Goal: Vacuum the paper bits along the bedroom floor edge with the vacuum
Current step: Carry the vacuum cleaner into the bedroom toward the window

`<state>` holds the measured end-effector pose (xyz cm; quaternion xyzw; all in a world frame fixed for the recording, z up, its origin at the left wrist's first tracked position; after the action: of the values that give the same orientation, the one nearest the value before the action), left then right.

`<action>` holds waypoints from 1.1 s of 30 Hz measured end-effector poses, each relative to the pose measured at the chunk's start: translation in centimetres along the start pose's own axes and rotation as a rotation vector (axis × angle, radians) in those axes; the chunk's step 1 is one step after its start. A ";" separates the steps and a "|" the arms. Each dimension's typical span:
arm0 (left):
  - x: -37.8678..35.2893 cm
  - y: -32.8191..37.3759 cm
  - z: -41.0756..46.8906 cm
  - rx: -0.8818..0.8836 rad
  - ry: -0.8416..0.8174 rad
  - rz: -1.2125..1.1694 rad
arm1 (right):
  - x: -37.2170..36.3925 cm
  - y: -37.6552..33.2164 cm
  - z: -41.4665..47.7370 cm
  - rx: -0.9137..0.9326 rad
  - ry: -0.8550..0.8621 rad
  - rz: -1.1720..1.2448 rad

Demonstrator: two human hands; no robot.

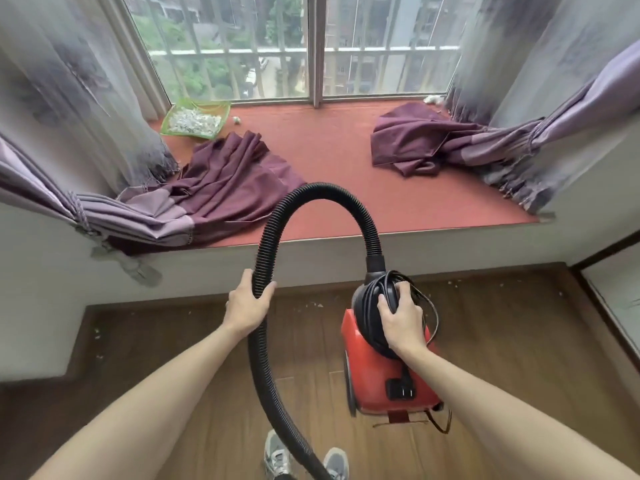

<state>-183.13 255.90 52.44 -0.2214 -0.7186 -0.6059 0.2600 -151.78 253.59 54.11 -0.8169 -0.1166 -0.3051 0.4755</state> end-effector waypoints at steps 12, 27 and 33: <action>-10.1 -10.0 -1.7 0.040 -0.119 0.067 | -8.2 13.2 1.8 -0.178 -0.017 0.023; -25.4 -26.5 -0.6 0.197 -0.134 0.112 | -23.1 31.2 8.3 -0.355 -0.073 -0.009; -28.9 -31.3 0.4 0.173 -0.142 0.238 | -27.4 36.8 9.9 -0.393 -0.077 -0.037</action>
<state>-180.86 250.98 10.17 -0.3238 -0.7535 -0.4893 0.2964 -151.84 245.56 7.83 -0.9026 -0.0881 -0.2994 0.2965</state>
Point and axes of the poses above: each hand's wrist, its own z-axis towards the middle knuckle, its own x-axis out of the back of the hand, y = z × x, the point moved 5 cm from there along z, towards the middle knuckle, and after that the axes turned 14 degrees about -x, right-handed, at the moved point
